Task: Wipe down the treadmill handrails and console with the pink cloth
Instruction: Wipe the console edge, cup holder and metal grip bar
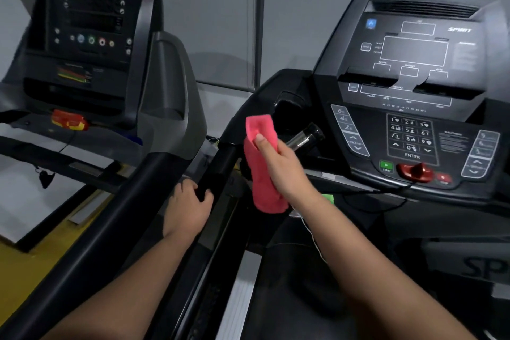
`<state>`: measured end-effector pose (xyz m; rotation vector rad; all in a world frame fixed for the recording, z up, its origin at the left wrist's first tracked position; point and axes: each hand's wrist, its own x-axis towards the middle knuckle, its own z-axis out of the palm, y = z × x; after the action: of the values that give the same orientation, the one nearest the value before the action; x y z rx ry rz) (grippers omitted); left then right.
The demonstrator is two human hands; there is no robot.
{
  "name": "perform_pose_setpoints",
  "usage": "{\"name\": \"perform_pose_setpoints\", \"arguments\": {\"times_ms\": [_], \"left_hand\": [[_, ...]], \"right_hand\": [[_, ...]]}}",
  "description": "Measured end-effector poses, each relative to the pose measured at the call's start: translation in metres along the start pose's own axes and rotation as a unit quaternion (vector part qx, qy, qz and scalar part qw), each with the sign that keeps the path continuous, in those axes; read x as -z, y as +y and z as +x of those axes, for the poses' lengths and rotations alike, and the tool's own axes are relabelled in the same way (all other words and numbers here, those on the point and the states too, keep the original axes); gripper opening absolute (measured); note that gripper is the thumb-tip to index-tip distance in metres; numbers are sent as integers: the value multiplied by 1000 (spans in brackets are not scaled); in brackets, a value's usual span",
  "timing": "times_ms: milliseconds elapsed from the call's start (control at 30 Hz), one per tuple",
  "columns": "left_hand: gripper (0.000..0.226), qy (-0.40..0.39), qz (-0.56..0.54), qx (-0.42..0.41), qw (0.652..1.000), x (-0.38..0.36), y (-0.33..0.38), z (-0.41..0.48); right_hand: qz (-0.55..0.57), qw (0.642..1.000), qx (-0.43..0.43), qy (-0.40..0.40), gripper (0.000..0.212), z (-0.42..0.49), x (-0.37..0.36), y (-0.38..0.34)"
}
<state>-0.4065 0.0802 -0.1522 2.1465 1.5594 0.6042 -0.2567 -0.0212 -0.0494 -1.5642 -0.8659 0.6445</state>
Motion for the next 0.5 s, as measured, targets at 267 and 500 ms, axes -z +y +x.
{"name": "perform_pose_setpoints", "arguments": {"times_ms": [267,500], "left_hand": [[37,-5,4,29,1000,-2,-2,4],[37,-1,4,41,999,-4,0,4]], "right_hand": [[-50,981,126,139,38,45,85,-40],[-231,963,96,103,34,71,107,-22]]}}
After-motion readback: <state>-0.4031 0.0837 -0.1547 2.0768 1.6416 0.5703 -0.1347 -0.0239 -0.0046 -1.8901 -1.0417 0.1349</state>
